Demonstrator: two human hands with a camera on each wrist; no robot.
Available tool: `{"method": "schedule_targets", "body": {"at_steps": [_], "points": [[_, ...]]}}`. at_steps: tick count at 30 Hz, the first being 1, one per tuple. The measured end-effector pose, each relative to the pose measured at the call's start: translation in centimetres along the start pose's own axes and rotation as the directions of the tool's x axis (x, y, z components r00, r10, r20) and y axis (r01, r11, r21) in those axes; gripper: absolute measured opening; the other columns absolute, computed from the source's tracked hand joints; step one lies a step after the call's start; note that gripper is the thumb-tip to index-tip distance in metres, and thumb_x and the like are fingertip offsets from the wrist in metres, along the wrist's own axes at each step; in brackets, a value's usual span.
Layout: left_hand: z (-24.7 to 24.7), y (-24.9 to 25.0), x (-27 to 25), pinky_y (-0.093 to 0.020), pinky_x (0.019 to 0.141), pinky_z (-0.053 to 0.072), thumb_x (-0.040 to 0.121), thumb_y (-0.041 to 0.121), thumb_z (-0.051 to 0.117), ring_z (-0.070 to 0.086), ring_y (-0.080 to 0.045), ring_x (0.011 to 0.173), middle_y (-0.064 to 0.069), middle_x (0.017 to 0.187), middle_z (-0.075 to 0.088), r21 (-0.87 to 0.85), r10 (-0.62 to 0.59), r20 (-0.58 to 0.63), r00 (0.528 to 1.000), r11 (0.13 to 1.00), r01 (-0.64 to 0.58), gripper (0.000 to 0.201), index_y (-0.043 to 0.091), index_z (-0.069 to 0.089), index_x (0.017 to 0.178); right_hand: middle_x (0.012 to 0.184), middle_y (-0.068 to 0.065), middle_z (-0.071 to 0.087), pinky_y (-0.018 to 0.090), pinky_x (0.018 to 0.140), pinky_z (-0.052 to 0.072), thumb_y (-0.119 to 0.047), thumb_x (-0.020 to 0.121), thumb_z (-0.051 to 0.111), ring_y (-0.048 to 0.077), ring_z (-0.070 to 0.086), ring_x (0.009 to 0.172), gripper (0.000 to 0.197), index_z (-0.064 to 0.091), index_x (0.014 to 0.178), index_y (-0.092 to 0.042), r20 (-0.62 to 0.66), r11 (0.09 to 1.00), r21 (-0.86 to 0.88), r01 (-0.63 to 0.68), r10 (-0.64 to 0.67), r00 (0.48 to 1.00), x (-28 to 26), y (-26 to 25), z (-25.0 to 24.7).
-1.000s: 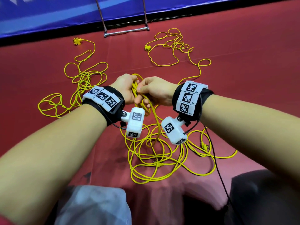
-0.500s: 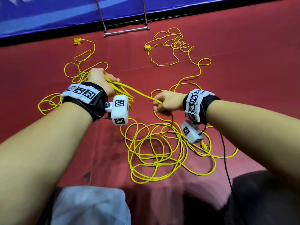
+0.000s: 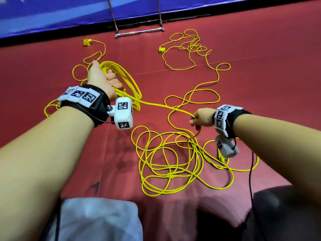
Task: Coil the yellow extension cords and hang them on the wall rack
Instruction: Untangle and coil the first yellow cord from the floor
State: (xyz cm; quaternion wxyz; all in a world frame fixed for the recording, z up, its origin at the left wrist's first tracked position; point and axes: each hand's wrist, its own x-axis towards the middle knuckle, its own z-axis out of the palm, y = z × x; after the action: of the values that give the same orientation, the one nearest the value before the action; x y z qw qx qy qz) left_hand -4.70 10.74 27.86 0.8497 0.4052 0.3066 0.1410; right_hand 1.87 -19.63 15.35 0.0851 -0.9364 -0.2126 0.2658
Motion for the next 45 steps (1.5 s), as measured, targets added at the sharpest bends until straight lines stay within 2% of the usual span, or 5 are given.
{"method": "schedule_targets", "body": {"at_steps": [10,15,25,30,45], "points": [[1.4,-1.3,-0.5,-0.014,0.041,0.028,0.103,0.052,0.034,0.022,-0.009,0.033,0.008,0.047,0.031,0.456,-0.078,0.158,0.984,0.890,-0.003,0.046,0.020,0.042,0.071,0.118,0.021,0.061,0.040,0.078,0.045,-0.044,0.099,0.044,0.040,0.061,0.104,0.046,0.046,0.122,-0.005,-0.280,0.992,0.064,-0.107,0.121,0.952,0.5,-3.5,-2.1],[2.4,-2.3,-1.6,-0.015,0.041,0.033,0.103,0.050,0.033,0.025,-0.007,0.034,0.008,0.046,0.032,0.588,-0.165,0.274,0.948,0.808,-0.029,0.044,0.020,0.042,0.073,0.077,0.008,0.053,0.028,0.048,0.044,-0.013,0.094,0.041,0.021,0.054,0.050,0.019,0.049,0.077,-0.009,-0.303,0.898,0.440,0.014,0.133,0.944,0.0,-5.9,-4.1],[4.8,-5.3,-3.1,-0.015,0.037,0.029,0.101,0.031,0.052,0.026,-0.006,0.034,0.002,0.058,0.041,0.668,-0.173,0.270,0.947,0.742,-0.055,0.027,0.019,0.048,0.078,0.093,0.009,0.068,0.029,0.058,0.057,0.010,0.093,0.049,0.021,0.070,0.073,0.029,0.050,0.116,-0.008,-0.065,0.087,0.993,0.075,-0.115,0.991,-2.1,-9.4,-5.6],[5.1,-5.8,-3.3,-0.015,0.035,0.034,0.100,0.021,0.053,0.033,-0.005,0.030,-0.002,0.068,0.046,0.682,-0.160,0.252,0.955,0.729,-0.058,0.022,0.014,0.052,0.079,0.074,0.005,0.069,0.021,0.064,0.055,0.000,0.097,0.051,0.011,0.068,0.064,0.017,0.058,0.084,-0.009,-0.054,0.086,0.994,0.073,-0.200,0.978,-2.6,-10.5,-5.4],[3.3,-5.3,-1.5,-0.012,0.038,0.033,0.101,0.014,0.049,0.029,-0.006,0.029,-0.005,0.067,0.045,0.593,-0.207,0.153,0.966,0.801,0.078,0.021,0.014,0.046,0.081,0.070,0.004,0.059,0.029,0.060,0.036,-0.004,0.094,0.058,0.027,0.050,0.075,0.067,0.034,0.150,-0.031,-0.136,0.367,0.886,0.284,-0.380,0.915,-1.5,-10.6,-3.8]]}}
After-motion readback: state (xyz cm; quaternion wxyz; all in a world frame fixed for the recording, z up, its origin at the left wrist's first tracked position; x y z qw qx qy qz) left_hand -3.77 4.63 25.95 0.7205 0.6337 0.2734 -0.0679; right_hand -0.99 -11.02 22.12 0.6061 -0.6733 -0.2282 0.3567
